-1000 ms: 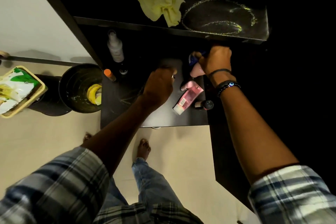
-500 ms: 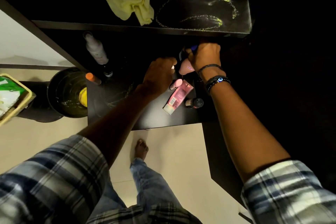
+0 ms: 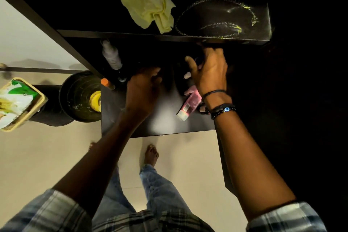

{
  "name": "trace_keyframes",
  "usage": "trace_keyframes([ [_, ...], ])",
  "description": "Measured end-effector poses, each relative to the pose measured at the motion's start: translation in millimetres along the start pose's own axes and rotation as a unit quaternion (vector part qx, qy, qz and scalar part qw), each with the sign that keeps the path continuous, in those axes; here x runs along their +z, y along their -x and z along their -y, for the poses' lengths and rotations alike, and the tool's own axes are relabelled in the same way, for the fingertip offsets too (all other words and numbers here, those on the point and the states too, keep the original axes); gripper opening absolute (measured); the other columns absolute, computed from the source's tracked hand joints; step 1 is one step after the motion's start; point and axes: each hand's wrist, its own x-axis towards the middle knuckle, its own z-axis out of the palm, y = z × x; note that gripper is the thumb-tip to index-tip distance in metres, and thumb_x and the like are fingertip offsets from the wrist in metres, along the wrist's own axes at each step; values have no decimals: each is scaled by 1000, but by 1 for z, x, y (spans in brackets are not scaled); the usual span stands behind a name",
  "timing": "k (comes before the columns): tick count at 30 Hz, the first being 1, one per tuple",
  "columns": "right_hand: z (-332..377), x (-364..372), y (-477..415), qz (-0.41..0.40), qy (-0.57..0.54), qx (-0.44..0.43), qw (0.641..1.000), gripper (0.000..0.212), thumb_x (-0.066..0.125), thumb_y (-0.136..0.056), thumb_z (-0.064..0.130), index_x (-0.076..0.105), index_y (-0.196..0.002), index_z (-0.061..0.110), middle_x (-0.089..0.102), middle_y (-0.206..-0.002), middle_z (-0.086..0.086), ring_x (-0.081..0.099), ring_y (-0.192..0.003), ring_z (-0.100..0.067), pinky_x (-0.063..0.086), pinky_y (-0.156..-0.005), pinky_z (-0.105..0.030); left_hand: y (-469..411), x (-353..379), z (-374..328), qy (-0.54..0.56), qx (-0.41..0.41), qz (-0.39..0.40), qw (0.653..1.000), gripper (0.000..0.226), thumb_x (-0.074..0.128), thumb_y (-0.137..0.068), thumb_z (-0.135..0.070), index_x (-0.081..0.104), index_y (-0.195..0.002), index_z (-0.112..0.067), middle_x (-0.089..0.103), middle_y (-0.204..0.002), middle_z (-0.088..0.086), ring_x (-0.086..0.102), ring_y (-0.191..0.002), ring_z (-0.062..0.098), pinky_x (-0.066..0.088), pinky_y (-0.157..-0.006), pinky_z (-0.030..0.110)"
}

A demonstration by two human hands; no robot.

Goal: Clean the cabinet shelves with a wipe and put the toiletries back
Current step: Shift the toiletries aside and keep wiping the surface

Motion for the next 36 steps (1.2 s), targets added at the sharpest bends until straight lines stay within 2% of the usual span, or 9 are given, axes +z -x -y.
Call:
trace_keyframes([
  [2,11,16,11,25,-55,-28,998,39,72,-79,19,62,-114,5,59,-111,-18,60,-99,-32,51,-84,-39,14,-21,10,-11,-28,-19,999,27,58,-91,-19,62,-117,-12,67,-111,7,64,-95,21,44,-80,18],
  [5,25,46,28,97,-88,-69,989,41,70,-81,17,61,-119,7,60,-116,-16,62,-96,-32,53,-81,-44,31,-50,23,-74,-46,-40,995,36,49,-88,-36,60,-114,-14,62,-114,12,60,-96,29,49,-81,37],
  [9,51,78,40,182,-103,-106,972,43,66,-83,14,58,-125,7,59,-125,-16,59,-112,-33,51,-90,-47,36,-70,40,-148,-79,-70,983,34,57,-92,-27,57,-120,-9,52,-124,15,51,-107,31,40,-78,31],
  [12,71,91,42,210,-106,-131,963,44,64,-86,11,56,-128,8,56,-130,-15,57,-114,-32,50,-94,-43,35,-77,52,-189,-87,-51,977,40,60,-91,-28,54,-125,-9,50,-127,16,48,-112,32,43,-82,36],
  [18,91,116,40,255,-102,-173,946,42,57,-90,4,53,-131,9,52,-133,-13,53,-120,-28,47,-98,-31,33,-81,64,-162,-60,-5,985,38,59,-92,-19,54,-127,-6,50,-133,19,55,-110,34,46,-87,39],
  [22,91,126,39,260,-52,-184,947,30,50,-94,10,59,-123,8,61,-122,-13,58,-112,-28,47,-92,-28,29,-77,73,-147,-38,16,988,31,58,-92,-14,57,-123,-8,61,-119,19,63,-93,31,48,-82,36],
  [26,80,112,26,244,-29,-156,957,18,53,-92,16,67,-101,8,68,-102,-14,63,-99,-32,49,-77,-34,22,-70,70,-119,-32,25,992,26,48,-91,-24,59,-111,-10,66,-99,17,65,-83,36,53,-75,49],
  [30,55,77,-4,235,83,-112,962,28,52,-94,22,65,-115,11,67,-112,-18,60,-108,-37,47,-88,-38,13,-48,49,-60,-18,32,998,23,49,-90,-30,58,-108,-18,70,-92,11,67,-82,32,54,-68,45],
  [36,13,40,-42,248,225,-74,939,36,41,-95,4,48,-130,1,51,-133,-24,49,-122,-38,38,-103,-43,-9,9,4,-59,1,47,997,23,51,-94,-16,67,-109,-8,71,-95,17,68,-84,34,55,-75,42],
])
